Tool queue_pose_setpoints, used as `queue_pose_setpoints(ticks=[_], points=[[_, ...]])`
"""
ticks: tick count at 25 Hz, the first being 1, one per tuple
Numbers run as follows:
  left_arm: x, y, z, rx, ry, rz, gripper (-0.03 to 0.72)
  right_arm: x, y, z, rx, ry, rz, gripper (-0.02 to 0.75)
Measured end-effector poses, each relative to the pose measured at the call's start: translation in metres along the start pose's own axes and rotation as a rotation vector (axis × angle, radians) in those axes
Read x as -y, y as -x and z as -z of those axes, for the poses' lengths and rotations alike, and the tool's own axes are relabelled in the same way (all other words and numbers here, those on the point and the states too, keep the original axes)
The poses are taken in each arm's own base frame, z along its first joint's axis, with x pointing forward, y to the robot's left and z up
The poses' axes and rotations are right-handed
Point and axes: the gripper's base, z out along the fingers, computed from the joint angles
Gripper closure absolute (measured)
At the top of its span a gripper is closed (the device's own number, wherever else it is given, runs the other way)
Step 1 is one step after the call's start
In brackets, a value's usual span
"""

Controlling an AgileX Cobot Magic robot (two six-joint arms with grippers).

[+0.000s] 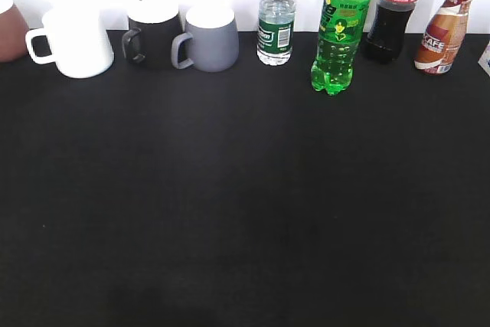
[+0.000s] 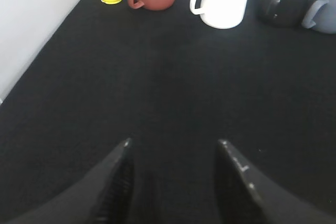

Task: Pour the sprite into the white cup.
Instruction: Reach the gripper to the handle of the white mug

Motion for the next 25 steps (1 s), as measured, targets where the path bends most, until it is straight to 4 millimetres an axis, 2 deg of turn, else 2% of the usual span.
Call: queue_pose_setpoints(ticks=[6, 25], points=[[0.0000, 0.0000, 0.0000, 0.000, 0.000, 0.000, 0.316, 0.0000, 0.0000, 0.0000, 0.000, 0.000, 0.000, 0.192], [-0.0001, 0.0000, 0.0000, 0.000, 0.001, 0.000, 0.316, -0.0008, 0.0000, 0.0000, 0.000, 0.009, -0.006, 0.203]])
